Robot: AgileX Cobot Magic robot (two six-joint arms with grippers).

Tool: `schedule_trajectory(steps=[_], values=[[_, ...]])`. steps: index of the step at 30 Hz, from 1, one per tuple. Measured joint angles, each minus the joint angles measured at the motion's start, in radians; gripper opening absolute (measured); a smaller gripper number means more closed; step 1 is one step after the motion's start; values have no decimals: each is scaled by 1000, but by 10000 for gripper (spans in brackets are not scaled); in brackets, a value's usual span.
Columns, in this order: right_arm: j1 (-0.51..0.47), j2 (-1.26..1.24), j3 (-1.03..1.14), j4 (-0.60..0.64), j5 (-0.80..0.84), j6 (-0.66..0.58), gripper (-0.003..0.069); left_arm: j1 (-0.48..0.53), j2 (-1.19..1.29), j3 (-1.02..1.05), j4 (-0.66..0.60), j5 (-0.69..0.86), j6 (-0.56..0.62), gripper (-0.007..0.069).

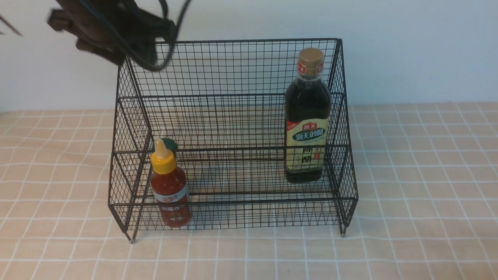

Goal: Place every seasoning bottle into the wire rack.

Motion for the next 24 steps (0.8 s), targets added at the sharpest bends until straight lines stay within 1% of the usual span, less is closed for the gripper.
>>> schedule_trajectory(steps=[2, 3, 6, 7, 10, 11, 14, 18, 23, 24], values=[[0, 0, 0, 0, 0, 0, -15, 0, -73, 11, 0, 1, 2, 92], [0, 0, 0, 0, 0, 0, -15, 0, -135, 25, 0, 1, 2, 40], [0, 0, 0, 0, 0, -7, -15, 0, -281, 76, 0, 3, 2, 1], [0, 0, 0, 0, 0, -8, -15, 0, -291, 86, 0, 4, 2, -1], [0, 0, 0, 0, 0, -13, -15, 0, -474, 215, 1, 5, 2, -7], [0, 0, 0, 0, 0, -13, -15, 0, -495, 234, 1, 5, 2, -7], [0, 0, 0, 0, 0, -15, -15, 0, -675, 416, 1, 2, 2, -7], [0, 0, 0, 0, 0, -15, -15, 0, -939, 683, 1, -120, 2, -7], [0, 0, 0, 0, 0, -15, -15, 0, -1195, 910, 1, -253, 2, -7], [0, 0, 0, 0, 0, -15, -15, 0, -1279, 975, 1, -286, 2, -7]])
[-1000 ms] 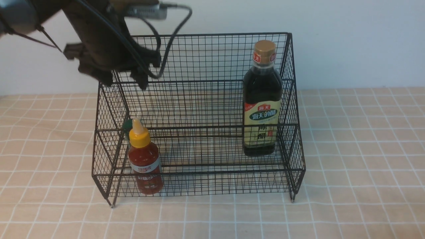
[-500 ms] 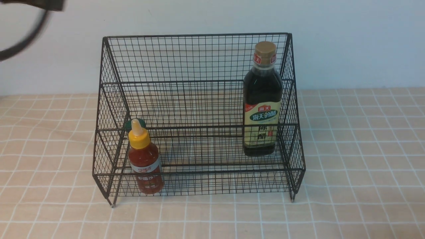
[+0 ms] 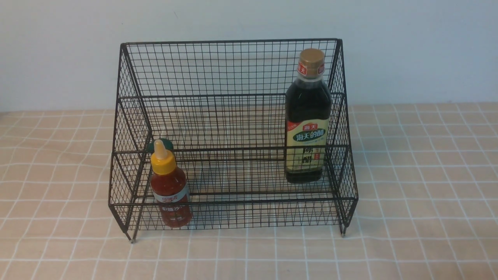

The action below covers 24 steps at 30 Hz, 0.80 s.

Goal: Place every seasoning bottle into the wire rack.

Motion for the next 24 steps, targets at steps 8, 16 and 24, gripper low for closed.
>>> schedule_trajectory(steps=[8, 16, 24], values=[[0, 0, 0, 0, 0, 0, -15, 0, -365, 221, 5, -33, 0, -7], [0, 0, 0, 0, 0, 0, -15, 0, -408, 292, 10, -35, 0, -7], [0, 0, 0, 0, 0, 0, -15, 0, -408, 405, 30, -197, 0, -7]])
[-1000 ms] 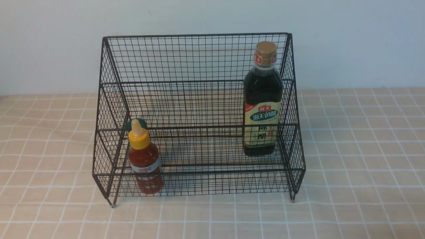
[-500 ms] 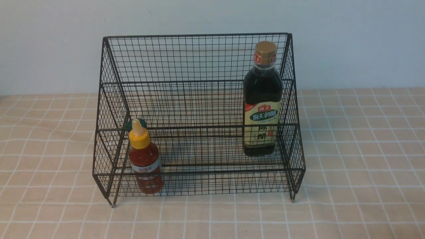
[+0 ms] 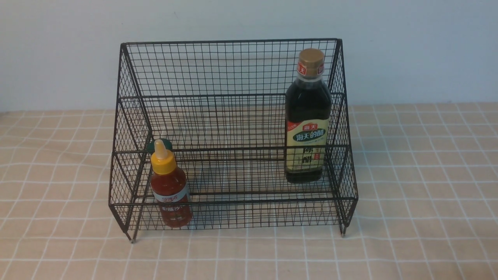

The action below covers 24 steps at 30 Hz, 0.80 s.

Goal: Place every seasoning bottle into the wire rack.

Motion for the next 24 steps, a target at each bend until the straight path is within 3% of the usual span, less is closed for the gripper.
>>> schedule_trajectory(steps=[11, 18, 24], values=[[0, 0, 0, 0, 0, 0, -15, 31, 1, 245, -1, -232, 8, -7], [0, 0, 0, 0, 0, 0, -15, 219, 2, 501, -82, -462, 82, -7], [0, 0, 0, 0, 0, 0, -15, 254, 2, 524, -92, -421, 169, -7]])
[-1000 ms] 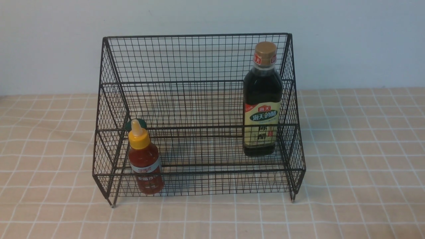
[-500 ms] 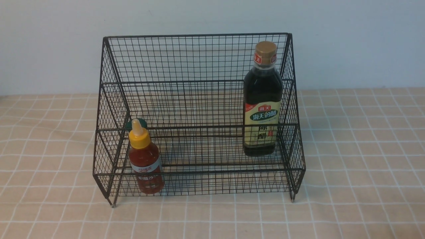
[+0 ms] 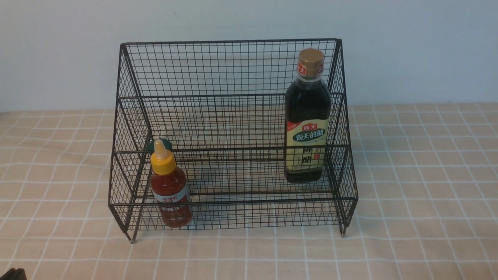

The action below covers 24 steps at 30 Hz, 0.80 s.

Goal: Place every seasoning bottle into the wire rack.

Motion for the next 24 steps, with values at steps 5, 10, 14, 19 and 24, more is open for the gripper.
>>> schedule_trajectory(steps=[5, 10, 14, 19, 24], values=[[0, 0, 0, 0, 0, 0, -15, 0, 0, 1, -7, 24, 13, -7], [0, 0, 0, 0, 0, 0, -15, 0, 1, 1, -7, 25, 13, -7], [0, 0, 0, 0, 0, 0, -15, 0, 1, 1, -7, 25, 13, -7], [0, 0, 0, 0, 0, -1, -15, 0, 1, 1, -7, 28, 13, -7], [0, 0, 0, 0, 0, -4, -15, 0, 1, 1, -7, 28, 13, -7]])
